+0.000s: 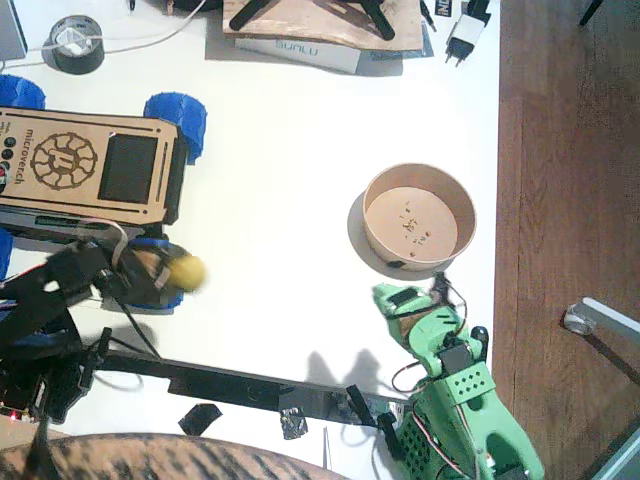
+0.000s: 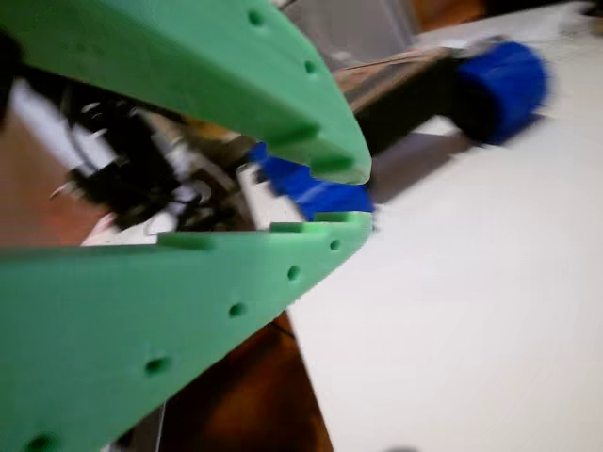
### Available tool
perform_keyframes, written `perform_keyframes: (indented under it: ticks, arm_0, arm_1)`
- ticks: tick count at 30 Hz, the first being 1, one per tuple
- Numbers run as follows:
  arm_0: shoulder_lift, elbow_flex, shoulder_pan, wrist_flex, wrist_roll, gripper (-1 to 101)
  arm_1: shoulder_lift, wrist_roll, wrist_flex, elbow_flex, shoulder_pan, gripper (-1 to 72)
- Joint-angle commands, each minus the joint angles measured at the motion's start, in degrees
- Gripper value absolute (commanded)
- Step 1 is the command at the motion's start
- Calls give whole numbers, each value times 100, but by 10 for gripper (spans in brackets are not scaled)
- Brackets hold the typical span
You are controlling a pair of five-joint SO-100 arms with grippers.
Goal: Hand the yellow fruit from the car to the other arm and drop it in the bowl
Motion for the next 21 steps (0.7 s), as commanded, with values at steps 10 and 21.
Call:
perform_keyframes:
  ticks: [10, 21]
  arm_0:
    - [-193, -26, 2268, -2188, -1538, 2]
    - [-229, -26, 2742, -2716, -2584, 2]
  arm_1:
    - [1072, -2522, 1345, -1301, -2804, 4]
    - [1090, -3217, 1055, -1468, -4307, 16]
